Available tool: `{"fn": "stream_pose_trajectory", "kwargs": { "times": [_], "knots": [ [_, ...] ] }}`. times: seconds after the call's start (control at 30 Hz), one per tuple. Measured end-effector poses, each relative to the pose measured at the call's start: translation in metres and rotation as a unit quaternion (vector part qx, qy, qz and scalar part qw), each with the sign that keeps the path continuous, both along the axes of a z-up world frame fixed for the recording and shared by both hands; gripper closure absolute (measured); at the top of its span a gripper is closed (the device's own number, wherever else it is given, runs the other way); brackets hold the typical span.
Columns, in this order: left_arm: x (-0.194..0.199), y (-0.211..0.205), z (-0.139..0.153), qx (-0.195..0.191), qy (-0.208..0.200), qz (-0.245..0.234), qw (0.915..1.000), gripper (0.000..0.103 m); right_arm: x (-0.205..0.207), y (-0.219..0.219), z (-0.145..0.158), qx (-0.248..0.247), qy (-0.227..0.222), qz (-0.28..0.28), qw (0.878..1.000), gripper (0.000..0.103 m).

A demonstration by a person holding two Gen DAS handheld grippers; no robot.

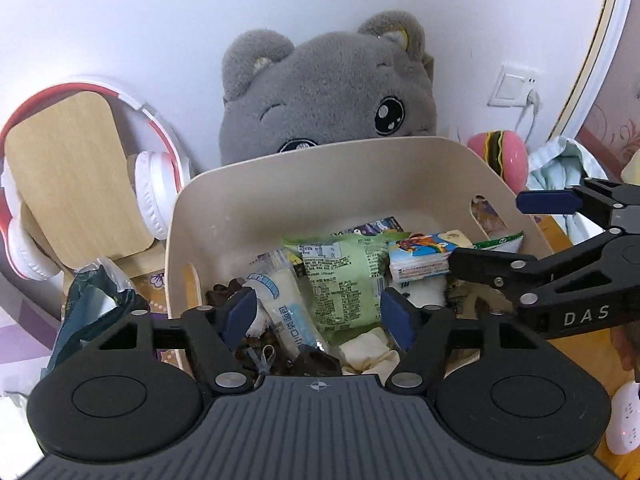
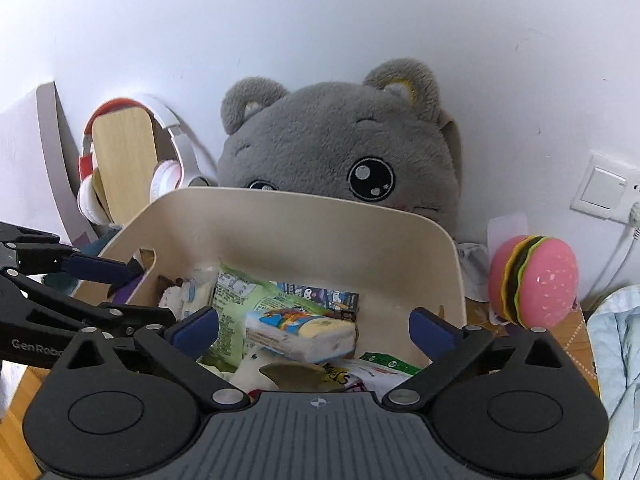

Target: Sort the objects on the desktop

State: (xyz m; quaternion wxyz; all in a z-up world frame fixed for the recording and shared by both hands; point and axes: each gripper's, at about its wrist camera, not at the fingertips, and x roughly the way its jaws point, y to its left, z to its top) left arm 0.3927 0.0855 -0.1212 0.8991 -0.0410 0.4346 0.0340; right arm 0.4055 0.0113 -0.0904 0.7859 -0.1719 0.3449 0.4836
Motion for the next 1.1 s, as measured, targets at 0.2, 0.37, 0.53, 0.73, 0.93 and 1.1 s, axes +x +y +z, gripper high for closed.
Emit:
{"fn": "stream_pose_trajectory", "kwargs": {
  "times": [0.2,0.37,0.53,0.73,0.93,1.1],
  "knots": [
    [-0.009,-0.003,0.009,-0.007,0.006,0.010,0.9999,0.033,0.000,-0.011,0.012,0.001,-0.001,-0.002,1.000,0.000],
    [-0.021,-0.010,0.017,-0.004,0.003,0.025,0.9997,0.033,-0.002,-0.020,0.019,0.006,0.004,0.005,1.000,0.000],
    [-0.035,-0.016,0.029,-0.006,-0.002,0.046,0.9989,0.033,-0.006,-0.028,0.027,0.006,0.000,0.018,1.000,0.000],
    [-0.057,-0.023,0.044,0.002,-0.001,0.058,0.9983,0.033,-0.015,-0.042,0.038,0.002,0.004,0.032,0.999,0.000],
    [-0.086,-0.032,0.062,0.002,-0.008,0.062,0.9981,0.033,-0.031,-0.059,0.053,0.003,-0.003,0.041,0.999,0.000],
    [-0.113,-0.043,0.076,0.008,-0.015,0.062,0.9979,0.033,-0.050,-0.078,0.066,0.000,-0.008,0.044,0.999,0.000]
  ]
}}
